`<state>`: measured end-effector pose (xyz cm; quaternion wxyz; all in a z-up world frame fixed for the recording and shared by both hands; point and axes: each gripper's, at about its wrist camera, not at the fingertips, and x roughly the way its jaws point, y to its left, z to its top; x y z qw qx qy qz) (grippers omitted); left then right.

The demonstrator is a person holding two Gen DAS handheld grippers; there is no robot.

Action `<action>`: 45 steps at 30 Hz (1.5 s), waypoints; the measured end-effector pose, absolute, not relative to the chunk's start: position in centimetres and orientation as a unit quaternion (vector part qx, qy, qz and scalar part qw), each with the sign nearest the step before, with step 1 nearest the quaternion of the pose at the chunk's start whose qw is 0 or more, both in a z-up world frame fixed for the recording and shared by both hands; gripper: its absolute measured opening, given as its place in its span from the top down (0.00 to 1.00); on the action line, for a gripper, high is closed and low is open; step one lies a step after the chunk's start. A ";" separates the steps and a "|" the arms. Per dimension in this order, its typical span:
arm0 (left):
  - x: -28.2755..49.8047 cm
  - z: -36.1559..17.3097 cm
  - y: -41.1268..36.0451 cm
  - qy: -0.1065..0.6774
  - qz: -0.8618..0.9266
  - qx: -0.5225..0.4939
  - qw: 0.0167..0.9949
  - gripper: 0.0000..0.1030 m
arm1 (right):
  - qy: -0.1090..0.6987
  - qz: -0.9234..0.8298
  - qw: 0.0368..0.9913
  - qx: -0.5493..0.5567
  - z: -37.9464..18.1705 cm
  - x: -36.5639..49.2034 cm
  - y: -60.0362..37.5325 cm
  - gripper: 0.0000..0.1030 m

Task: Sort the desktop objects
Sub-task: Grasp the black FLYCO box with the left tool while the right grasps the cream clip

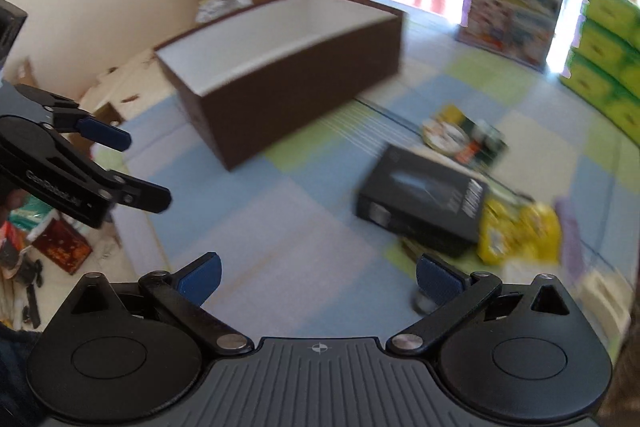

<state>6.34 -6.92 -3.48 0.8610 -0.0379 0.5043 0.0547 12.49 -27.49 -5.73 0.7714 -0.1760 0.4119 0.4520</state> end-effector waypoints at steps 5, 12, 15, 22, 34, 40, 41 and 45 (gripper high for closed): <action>8.1 -4.4 -9.6 0.510 0.026 -0.031 0.859 0.08 | 0.432 0.405 0.789 -0.166 -6.8 13.8 -31.6 0.02; 10.7 -6.0 -12.8 0.515 -0.010 -0.021 0.857 0.08 | 0.443 0.344 0.813 -0.155 -7.9 16.4 -37.1 0.02; 12.0 -6.5 -14.0 0.508 -0.026 -0.008 0.861 0.08 | 0.438 0.330 0.821 -0.157 -8.3 17.9 -39.1 0.02; 15.7 -7.0 -15.7 0.475 -0.075 0.048 0.875 0.08 | 0.419 0.327 0.828 -0.179 -9.3 22.1 -42.5 0.02; 23.2 -10.0 -17.5 0.463 -0.196 0.182 0.845 0.08 | 0.430 0.312 0.826 -0.188 -10.4 26.6 -45.6 0.02; 25.9 -12.4 -18.9 0.463 -0.250 0.238 0.816 0.08 | 0.444 0.300 0.824 -0.185 -10.9 27.1 -46.3 0.02; 26.3 -12.7 -19.0 0.464 -0.256 0.243 0.812 0.08 | 0.446 0.298 0.824 -0.183 -11.0 27.3 -46.4 0.02; 27.8 -13.7 -19.5 0.469 -0.282 0.253 0.798 0.07 | 0.450 0.295 0.823 -0.180 -11.1 27.9 -46.5 0.02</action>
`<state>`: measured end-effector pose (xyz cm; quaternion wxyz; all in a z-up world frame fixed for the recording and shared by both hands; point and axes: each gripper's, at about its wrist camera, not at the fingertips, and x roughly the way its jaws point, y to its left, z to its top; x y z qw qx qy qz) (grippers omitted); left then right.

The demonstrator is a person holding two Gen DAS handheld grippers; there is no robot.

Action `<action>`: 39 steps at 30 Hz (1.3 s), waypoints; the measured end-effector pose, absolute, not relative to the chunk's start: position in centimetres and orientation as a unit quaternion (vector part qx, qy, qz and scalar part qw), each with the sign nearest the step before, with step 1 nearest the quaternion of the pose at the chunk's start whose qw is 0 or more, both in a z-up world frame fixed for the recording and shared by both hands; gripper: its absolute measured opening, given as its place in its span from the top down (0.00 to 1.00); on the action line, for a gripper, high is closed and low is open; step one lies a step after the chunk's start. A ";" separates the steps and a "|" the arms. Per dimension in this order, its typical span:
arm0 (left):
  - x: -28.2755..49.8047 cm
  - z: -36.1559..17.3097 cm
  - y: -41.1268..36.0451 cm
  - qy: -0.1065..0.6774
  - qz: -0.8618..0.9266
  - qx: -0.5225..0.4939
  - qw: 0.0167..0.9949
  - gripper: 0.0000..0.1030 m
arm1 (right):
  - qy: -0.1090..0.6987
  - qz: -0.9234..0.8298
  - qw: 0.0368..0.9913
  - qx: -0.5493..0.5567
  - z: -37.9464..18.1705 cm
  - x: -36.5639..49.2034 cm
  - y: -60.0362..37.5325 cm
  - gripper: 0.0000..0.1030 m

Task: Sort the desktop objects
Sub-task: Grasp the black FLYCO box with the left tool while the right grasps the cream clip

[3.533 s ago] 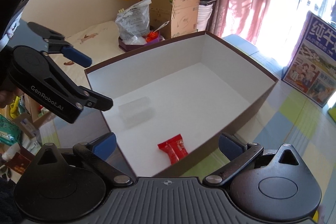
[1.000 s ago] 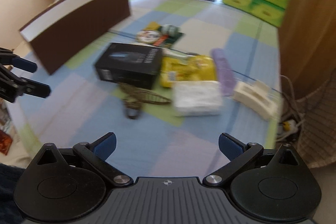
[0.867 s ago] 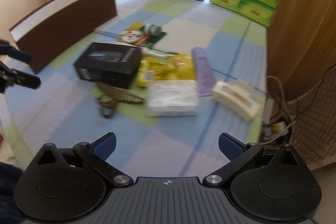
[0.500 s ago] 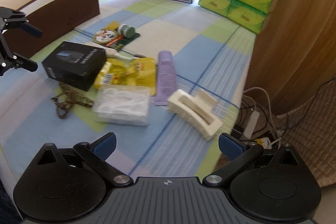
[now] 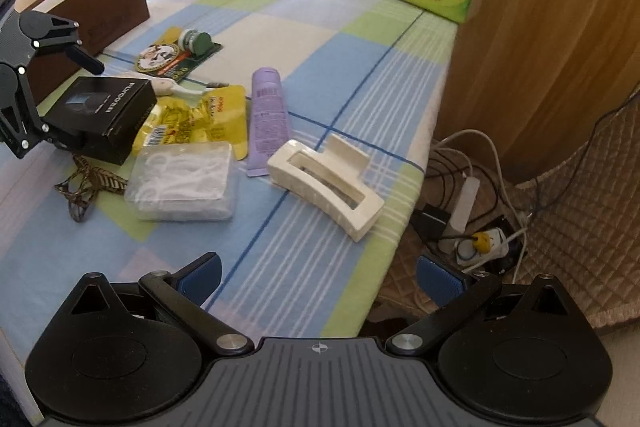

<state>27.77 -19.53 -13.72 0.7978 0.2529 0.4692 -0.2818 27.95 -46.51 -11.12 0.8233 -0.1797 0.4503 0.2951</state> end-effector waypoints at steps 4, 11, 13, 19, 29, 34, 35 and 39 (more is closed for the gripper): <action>28.2 -14.7 -19.5 0.477 -0.293 0.252 0.789 0.08 | 0.450 0.300 0.822 -0.180 -11.3 28.6 -46.4 0.02; 27.0 -13.9 -17.6 0.488 -0.242 0.213 0.811 0.20 | 0.429 0.326 0.819 -0.196 -11.4 30.2 -45.4 0.02; 26.5 -13.8 -16.7 0.504 -0.201 0.191 0.818 0.20 | 0.418 0.334 0.818 -0.210 -11.6 30.7 -44.9 0.02; 24.3 -13.4 -14.1 0.541 -0.075 0.109 0.830 0.20 | 0.408 0.355 0.800 -0.258 -13.2 32.6 -43.5 0.20; 21.0 -12.8 -11.7 0.566 0.010 0.002 0.824 0.24 | 0.404 0.379 0.793 -0.253 -14.7 33.8 -43.0 0.48; 22.0 -13.6 -11.5 0.567 0.011 0.004 0.824 0.20 | 0.413 0.367 0.800 -0.234 -14.6 33.4 -43.2 0.49; 22.3 -13.8 -11.5 0.568 0.010 0.001 0.823 0.20 | 0.413 0.362 0.803 -0.232 -14.6 33.2 -43.2 0.49; 23.5 -15.1 -11.6 0.578 0.015 0.000 0.816 0.21 | 0.419 0.340 0.813 -0.219 -14.5 32.5 -43.3 0.49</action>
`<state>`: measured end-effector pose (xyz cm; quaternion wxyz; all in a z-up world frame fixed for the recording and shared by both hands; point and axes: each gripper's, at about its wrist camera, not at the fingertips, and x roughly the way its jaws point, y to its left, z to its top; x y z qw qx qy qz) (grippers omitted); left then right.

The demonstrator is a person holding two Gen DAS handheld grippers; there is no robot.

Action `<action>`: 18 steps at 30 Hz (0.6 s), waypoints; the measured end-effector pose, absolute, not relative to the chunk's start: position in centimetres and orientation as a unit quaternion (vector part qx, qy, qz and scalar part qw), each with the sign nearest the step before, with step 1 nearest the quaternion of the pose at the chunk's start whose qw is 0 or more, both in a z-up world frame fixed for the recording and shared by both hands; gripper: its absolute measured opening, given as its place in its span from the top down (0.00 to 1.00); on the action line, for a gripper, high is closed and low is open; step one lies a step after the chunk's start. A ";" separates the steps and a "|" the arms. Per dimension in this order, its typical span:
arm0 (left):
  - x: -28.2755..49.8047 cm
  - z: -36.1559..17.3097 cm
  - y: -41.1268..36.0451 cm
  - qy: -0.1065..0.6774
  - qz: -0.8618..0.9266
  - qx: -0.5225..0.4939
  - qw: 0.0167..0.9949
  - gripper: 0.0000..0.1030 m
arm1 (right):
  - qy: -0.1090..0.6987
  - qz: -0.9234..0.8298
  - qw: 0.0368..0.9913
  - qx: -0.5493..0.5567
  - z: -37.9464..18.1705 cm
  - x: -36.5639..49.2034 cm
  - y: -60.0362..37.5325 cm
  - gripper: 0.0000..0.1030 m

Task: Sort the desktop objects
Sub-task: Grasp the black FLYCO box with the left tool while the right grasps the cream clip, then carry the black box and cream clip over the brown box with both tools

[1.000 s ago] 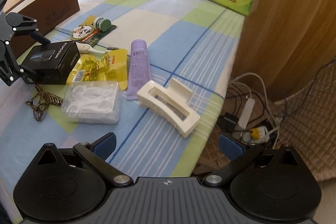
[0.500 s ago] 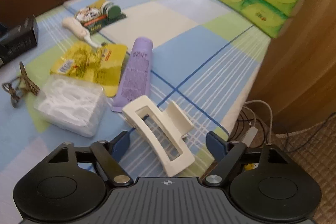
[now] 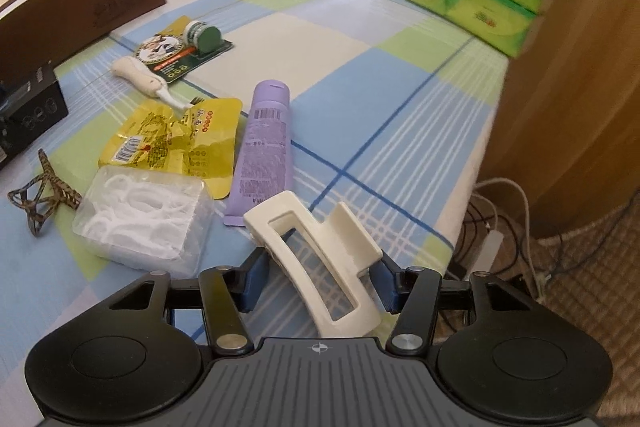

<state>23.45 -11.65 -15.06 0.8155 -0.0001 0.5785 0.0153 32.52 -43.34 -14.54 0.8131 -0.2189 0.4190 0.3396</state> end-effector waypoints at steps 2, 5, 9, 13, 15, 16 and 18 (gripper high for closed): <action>23.5 -15.5 -11.9 0.579 0.018 0.000 0.815 0.23 | 0.422 0.330 0.818 -0.208 -14.5 32.1 -43.5 0.49; 23.1 -15.4 -12.1 0.571 0.017 0.001 0.821 0.26 | 0.426 0.317 0.827 -0.183 -14.3 31.4 -44.1 0.49; 22.1 -15.3 -12.3 0.567 0.010 0.001 0.824 0.26 | 0.434 0.297 0.837 -0.148 -14.0 30.4 -45.0 0.50; 20.8 -14.9 -12.6 0.563 0.004 -0.011 0.826 0.26 | 0.431 0.275 0.850 -0.128 -13.0 29.2 -45.6 0.50; 20.1 -14.4 -12.6 0.559 0.001 -0.017 0.829 0.26 | 0.426 0.265 0.857 -0.117 -12.1 28.5 -45.8 0.50; 19.7 -14.1 -12.7 0.556 -0.002 -0.020 0.831 0.26 | 0.423 0.262 0.860 -0.110 -11.7 28.2 -45.8 0.50; 19.1 -13.2 -12.8 0.548 -0.007 -0.023 0.836 0.26 | 0.420 0.261 0.864 -0.096 -10.7 27.5 -45.7 0.50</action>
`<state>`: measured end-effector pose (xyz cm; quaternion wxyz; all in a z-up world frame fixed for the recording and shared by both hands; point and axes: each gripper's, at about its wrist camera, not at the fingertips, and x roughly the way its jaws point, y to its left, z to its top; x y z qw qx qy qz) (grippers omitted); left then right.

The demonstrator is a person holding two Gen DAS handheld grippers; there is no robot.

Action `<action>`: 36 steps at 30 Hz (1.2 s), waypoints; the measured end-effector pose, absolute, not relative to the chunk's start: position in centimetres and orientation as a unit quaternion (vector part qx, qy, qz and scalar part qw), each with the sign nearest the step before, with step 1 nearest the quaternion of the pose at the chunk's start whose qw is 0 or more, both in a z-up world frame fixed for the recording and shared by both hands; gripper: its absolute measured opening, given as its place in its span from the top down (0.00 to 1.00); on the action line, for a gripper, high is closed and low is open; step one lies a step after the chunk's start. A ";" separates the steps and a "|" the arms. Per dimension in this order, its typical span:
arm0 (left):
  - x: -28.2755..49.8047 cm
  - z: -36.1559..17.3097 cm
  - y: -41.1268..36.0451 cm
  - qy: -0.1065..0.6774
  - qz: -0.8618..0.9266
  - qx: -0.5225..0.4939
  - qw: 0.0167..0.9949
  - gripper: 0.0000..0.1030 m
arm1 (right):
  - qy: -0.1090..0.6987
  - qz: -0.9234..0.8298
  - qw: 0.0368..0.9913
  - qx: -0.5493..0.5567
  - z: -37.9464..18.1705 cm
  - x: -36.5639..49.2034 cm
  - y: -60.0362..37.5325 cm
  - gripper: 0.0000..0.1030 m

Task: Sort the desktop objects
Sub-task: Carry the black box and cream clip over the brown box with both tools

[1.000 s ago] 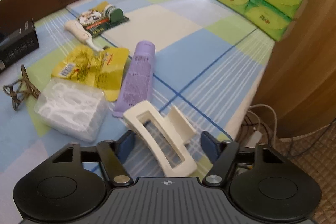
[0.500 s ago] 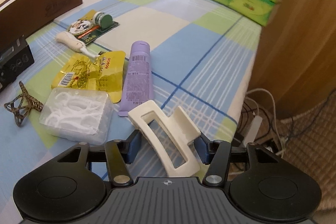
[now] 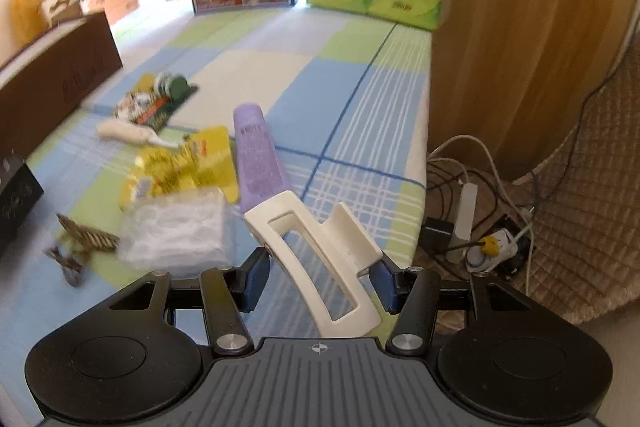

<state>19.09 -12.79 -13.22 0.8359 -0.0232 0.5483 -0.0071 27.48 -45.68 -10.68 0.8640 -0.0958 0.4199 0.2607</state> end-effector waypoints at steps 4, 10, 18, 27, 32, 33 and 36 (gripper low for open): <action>18.0 -11.1 -12.8 0.525 -0.020 -0.030 0.850 0.26 | 0.410 0.272 0.866 -0.092 -8.8 25.8 -44.2 0.50; 16.8 -7.2 -12.3 0.488 -0.036 -0.032 0.872 0.26 | 0.406 0.301 0.858 -0.090 -6.6 23.5 -40.1 0.50; 14.9 -2.6 -9.3 0.441 -0.032 -0.038 0.896 0.26 | 0.399 0.354 0.839 -0.110 -4.4 20.3 -32.6 0.49; 12.2 1.1 -3.6 0.400 0.001 -0.044 0.916 0.26 | 0.376 0.416 0.819 -0.119 -2.9 18.2 -24.7 0.49; 11.3 2.3 0.4 0.384 0.031 -0.048 0.922 0.26 | 0.362 0.457 0.803 -0.121 -2.2 17.2 -19.9 0.49; 11.2 2.6 1.2 0.380 0.038 -0.047 0.923 0.26 | 0.359 0.466 0.800 -0.122 -2.1 16.9 -18.8 0.49; 11.1 3.1 3.6 0.374 0.058 -0.047 0.925 0.26 | 0.348 0.482 0.794 -0.127 -1.8 16.3 -16.2 0.49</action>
